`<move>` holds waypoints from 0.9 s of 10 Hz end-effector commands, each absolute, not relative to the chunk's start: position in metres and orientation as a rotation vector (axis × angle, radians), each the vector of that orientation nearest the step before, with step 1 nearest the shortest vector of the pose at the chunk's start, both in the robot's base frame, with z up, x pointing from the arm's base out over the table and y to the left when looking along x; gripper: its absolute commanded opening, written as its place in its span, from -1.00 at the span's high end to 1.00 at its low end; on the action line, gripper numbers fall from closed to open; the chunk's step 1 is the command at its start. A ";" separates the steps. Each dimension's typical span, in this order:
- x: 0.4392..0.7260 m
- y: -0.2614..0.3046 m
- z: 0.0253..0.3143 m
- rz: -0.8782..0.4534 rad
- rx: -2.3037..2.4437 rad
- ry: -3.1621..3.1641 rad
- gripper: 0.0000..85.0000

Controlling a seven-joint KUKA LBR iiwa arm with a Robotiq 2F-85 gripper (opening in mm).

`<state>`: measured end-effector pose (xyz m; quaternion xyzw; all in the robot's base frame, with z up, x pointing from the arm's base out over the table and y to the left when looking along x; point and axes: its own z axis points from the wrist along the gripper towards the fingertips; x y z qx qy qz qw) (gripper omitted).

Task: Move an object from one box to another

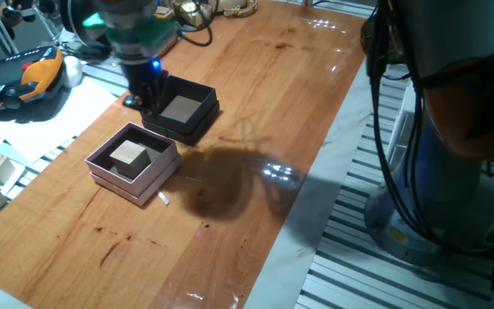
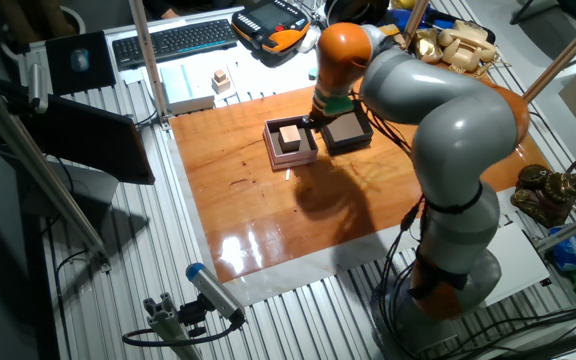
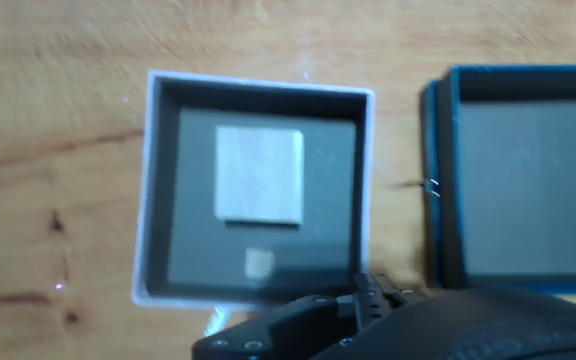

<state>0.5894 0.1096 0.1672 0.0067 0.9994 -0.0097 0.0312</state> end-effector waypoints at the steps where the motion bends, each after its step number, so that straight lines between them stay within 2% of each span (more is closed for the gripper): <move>1: 0.596 0.119 0.164 -0.044 0.031 3.082 1.00; 9: 0.617 0.148 0.131 0.004 0.103 3.075 1.00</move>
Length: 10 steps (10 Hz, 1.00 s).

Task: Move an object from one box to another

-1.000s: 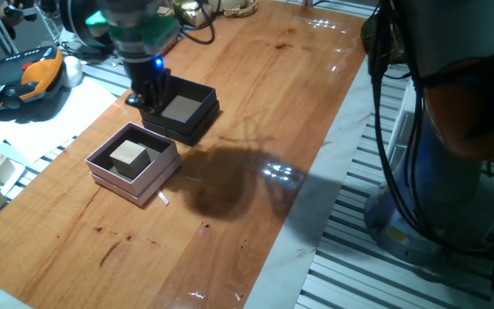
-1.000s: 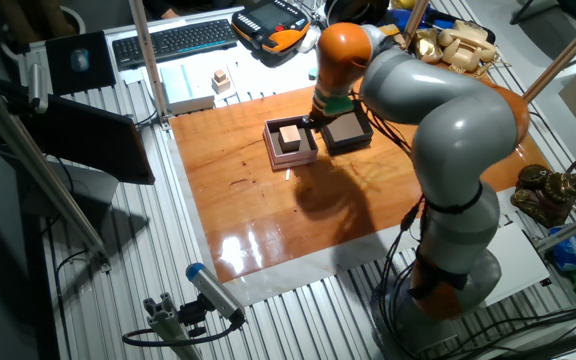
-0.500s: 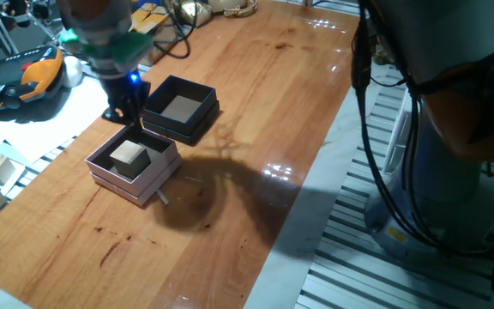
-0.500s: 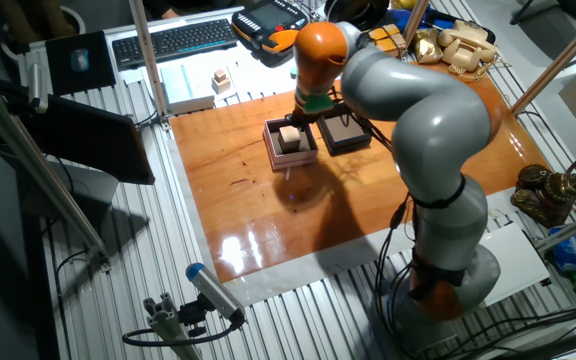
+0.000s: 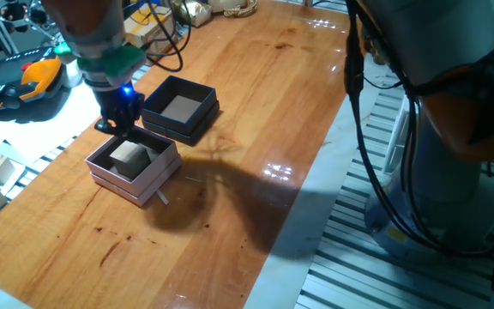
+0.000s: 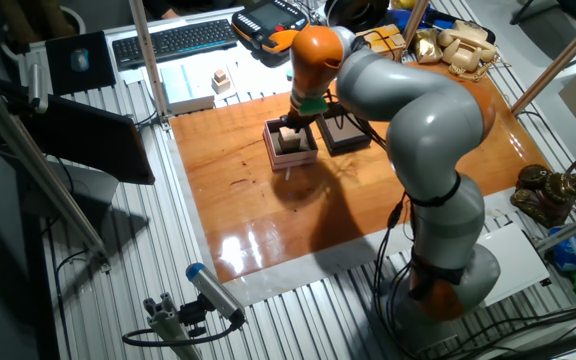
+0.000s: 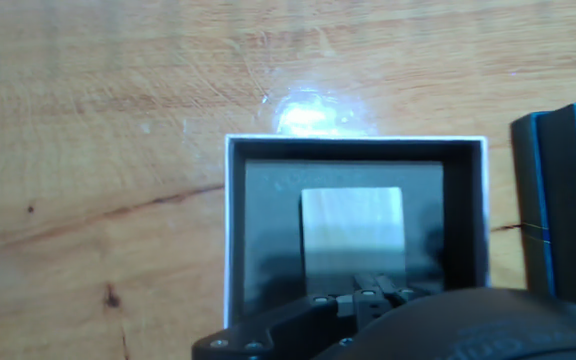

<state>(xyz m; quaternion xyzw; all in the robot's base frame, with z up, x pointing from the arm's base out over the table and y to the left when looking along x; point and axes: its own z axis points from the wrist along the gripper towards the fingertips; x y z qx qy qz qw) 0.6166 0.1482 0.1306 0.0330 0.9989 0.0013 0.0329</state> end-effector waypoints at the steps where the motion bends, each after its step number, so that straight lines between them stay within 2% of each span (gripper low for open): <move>1: 0.619 0.149 0.126 0.011 0.101 3.069 1.00; 4: 0.623 0.155 0.114 -0.001 0.090 3.058 1.00; 10: 0.631 0.151 0.111 0.024 0.082 3.076 1.00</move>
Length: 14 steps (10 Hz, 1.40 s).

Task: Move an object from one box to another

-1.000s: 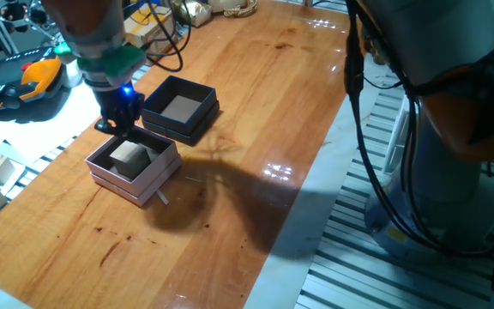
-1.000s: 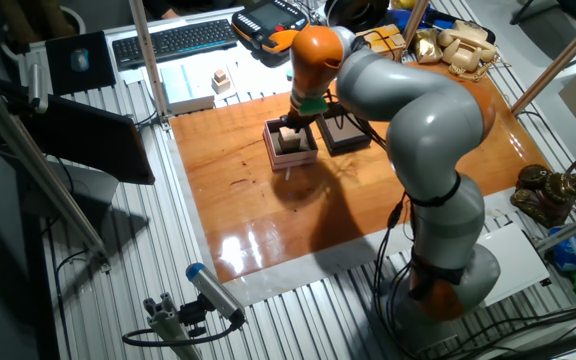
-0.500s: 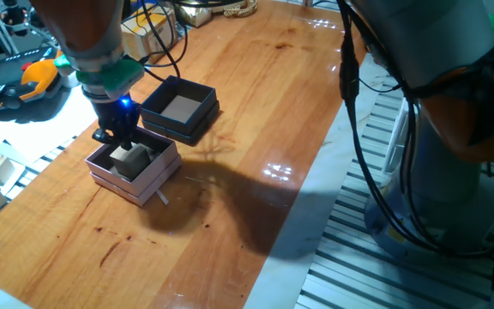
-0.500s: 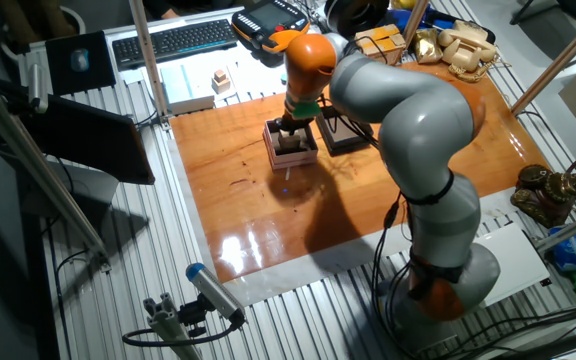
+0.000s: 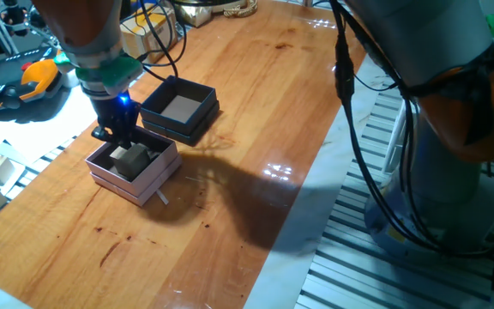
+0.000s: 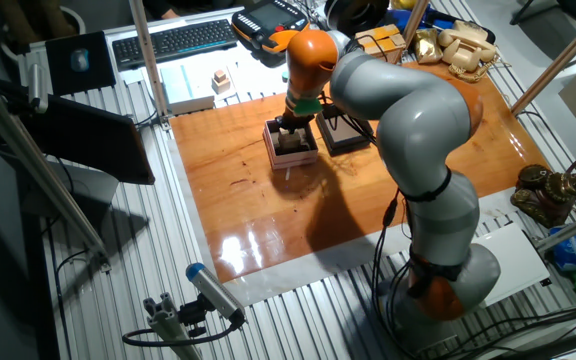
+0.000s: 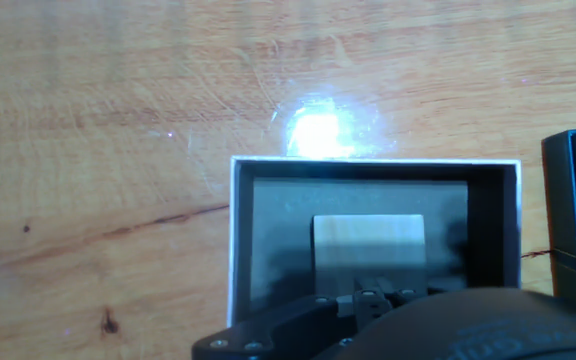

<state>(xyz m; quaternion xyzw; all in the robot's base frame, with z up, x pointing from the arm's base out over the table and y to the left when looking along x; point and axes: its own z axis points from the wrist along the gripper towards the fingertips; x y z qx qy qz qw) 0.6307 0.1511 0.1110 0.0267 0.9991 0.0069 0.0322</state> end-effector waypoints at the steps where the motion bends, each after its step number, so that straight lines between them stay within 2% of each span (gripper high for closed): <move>1: 0.631 0.151 0.111 0.017 0.082 3.076 1.00; 14: 0.633 0.150 0.106 0.036 0.005 3.051 1.00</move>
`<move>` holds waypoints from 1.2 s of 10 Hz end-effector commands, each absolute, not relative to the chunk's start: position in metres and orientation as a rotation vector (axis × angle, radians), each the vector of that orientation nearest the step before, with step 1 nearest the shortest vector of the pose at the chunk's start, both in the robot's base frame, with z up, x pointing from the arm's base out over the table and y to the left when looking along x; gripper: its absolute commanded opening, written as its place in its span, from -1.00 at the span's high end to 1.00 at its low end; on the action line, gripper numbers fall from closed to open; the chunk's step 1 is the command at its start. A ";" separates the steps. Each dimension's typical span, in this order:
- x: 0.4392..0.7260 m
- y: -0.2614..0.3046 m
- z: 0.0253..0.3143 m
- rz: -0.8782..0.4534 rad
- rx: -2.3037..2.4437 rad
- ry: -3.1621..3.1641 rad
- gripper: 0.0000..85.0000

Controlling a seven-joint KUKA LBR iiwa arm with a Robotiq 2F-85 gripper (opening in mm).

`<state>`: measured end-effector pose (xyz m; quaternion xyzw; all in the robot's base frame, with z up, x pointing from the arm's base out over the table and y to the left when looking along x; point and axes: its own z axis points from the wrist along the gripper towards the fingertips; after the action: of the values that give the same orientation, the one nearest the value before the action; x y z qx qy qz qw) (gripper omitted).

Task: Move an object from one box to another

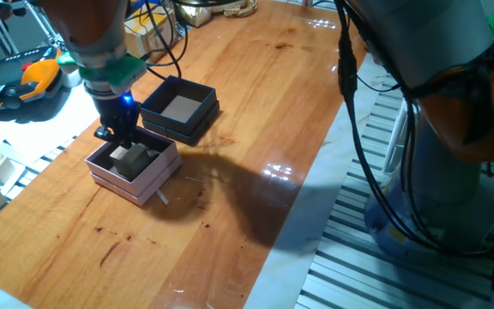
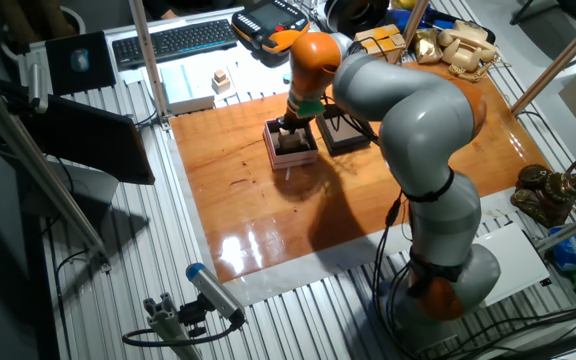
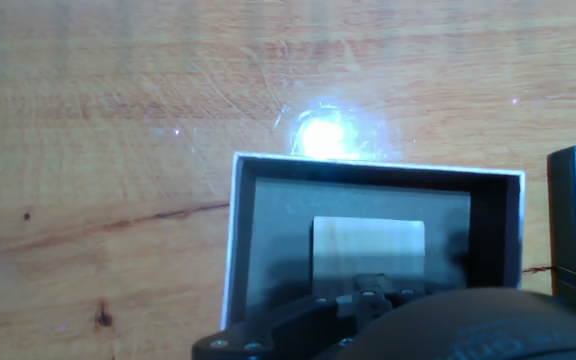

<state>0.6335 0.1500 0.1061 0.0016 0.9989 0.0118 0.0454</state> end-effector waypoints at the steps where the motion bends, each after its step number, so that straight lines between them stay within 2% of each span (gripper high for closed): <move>1: 0.634 0.150 0.104 0.038 0.008 3.051 1.00; 5: 0.635 0.155 0.106 0.000 0.100 3.004 -0.60; 6: 0.635 0.155 0.106 -0.010 0.106 2.990 -0.60; 7: 0.635 0.155 0.105 -0.030 0.094 2.981 -1.00; 12: 0.636 0.156 0.102 -0.007 0.120 2.996 -1.00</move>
<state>0.6358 0.1559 0.1012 0.0406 0.9966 -0.0023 0.0712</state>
